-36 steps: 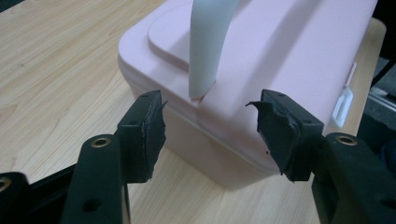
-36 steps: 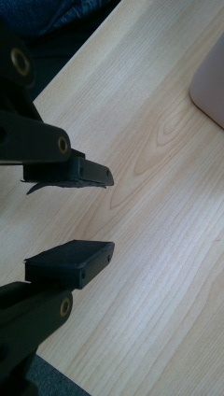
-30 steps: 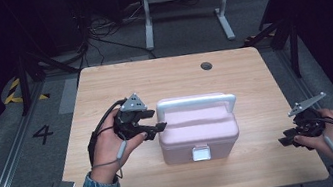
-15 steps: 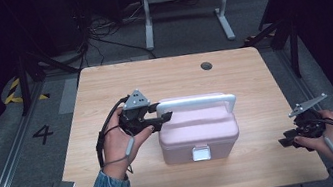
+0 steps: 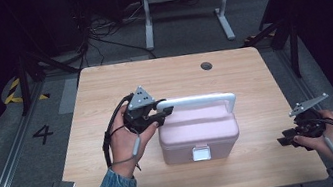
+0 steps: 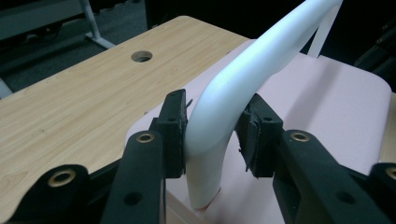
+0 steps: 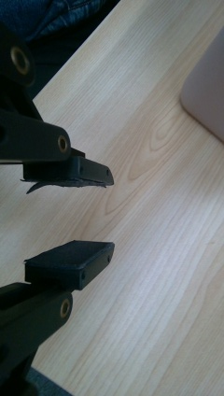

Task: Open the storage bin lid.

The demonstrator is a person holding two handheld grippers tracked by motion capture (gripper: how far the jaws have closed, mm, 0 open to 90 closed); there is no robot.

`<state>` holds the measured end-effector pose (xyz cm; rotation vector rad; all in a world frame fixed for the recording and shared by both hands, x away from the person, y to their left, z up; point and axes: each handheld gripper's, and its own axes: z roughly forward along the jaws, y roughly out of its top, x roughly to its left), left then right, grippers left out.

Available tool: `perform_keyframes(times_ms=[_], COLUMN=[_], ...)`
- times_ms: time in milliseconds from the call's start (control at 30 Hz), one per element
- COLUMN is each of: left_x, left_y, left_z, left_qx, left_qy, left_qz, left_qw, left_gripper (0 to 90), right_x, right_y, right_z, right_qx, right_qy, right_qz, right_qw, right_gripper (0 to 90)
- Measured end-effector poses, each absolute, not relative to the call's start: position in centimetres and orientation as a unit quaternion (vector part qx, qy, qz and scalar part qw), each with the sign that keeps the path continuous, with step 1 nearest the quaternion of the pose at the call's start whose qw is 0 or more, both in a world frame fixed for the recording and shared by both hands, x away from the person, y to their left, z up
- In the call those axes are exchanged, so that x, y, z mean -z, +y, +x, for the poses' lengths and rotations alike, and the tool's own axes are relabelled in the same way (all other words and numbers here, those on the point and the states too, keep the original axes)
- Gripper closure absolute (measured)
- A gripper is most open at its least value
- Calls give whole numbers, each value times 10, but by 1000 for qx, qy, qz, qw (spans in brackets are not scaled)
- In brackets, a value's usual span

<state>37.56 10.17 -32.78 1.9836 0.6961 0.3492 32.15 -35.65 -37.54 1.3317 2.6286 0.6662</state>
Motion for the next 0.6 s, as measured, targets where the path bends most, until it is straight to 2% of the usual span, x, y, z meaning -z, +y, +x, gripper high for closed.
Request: perform_keyframes(times_ms=[600], left_x=[310], left_y=[100], left_z=[391], left_qx=[-121], left_qy=[300], left_qz=[821], left_qw=[470], left_gripper=[669], right_x=[362], right_y=[-358], right_z=[320], right_qx=[-296], right_qy=[858], right_qz=[416], right_qw=[64], right_gripper=[619])
